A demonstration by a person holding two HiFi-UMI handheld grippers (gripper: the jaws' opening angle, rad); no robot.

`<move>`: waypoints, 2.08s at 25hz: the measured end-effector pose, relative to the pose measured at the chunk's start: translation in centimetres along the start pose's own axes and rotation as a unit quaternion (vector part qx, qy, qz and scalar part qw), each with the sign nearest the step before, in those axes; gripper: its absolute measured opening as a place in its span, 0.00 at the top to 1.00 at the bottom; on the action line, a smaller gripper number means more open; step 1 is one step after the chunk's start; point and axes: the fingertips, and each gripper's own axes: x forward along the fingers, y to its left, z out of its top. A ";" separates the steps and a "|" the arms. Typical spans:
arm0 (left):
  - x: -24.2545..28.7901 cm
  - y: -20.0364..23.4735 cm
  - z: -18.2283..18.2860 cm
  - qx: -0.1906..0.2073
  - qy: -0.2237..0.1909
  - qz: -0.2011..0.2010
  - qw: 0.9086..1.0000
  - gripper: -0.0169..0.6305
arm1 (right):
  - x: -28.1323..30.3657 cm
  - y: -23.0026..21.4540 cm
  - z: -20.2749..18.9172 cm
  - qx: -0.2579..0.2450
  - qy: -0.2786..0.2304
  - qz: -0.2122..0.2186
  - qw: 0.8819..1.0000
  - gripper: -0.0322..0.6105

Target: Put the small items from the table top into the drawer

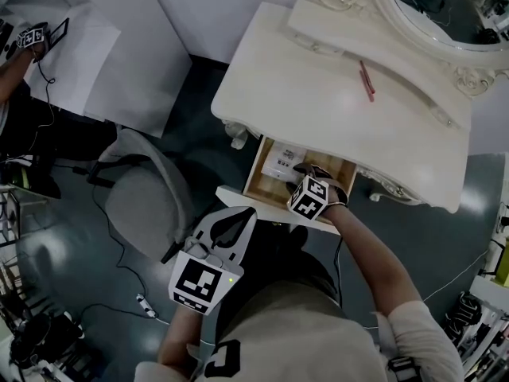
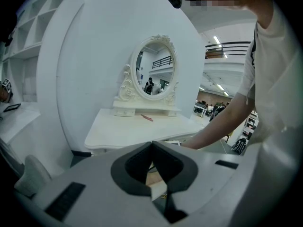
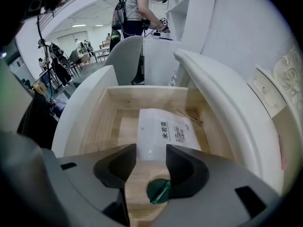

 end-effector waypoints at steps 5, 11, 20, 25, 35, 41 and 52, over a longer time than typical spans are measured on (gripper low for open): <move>0.2 0.1 0.0 -0.001 -0.001 0.001 1.000 0.88 | -0.6 -0.4 0.6 0.016 -0.017 -0.003 1.000 0.62; 0.7 -0.5 0.7 0.006 -0.007 -0.006 1.000 0.88 | -4.0 -0.8 2.7 0.058 -0.076 -0.015 0.995 0.62; 2.1 -2.3 2.4 0.028 -0.012 -0.027 0.999 0.88 | -10.7 -1.7 4.7 0.158 -0.166 -0.047 0.972 0.62; 2.7 -3.5 3.6 0.044 -0.018 -0.032 0.998 0.88 | -13.6 -2.4 3.9 0.199 -0.193 -0.064 0.959 0.62; 3.2 -6.9 5.2 0.069 -0.026 -0.038 0.997 0.88 | -18.4 -1.5 2.0 0.212 -0.218 -0.078 0.949 0.62; 4.0 -10.3 5.6 0.085 -0.028 -0.052 0.995 0.88 | -20.6 -0.6 0.0 0.214 -0.230 -0.087 0.945 0.62; 4.9 -15.8 6.0 0.116 -0.029 -0.067 0.991 0.88 | -24.0 -0.3 -4.6 0.240 -0.251 -0.112 0.931 0.62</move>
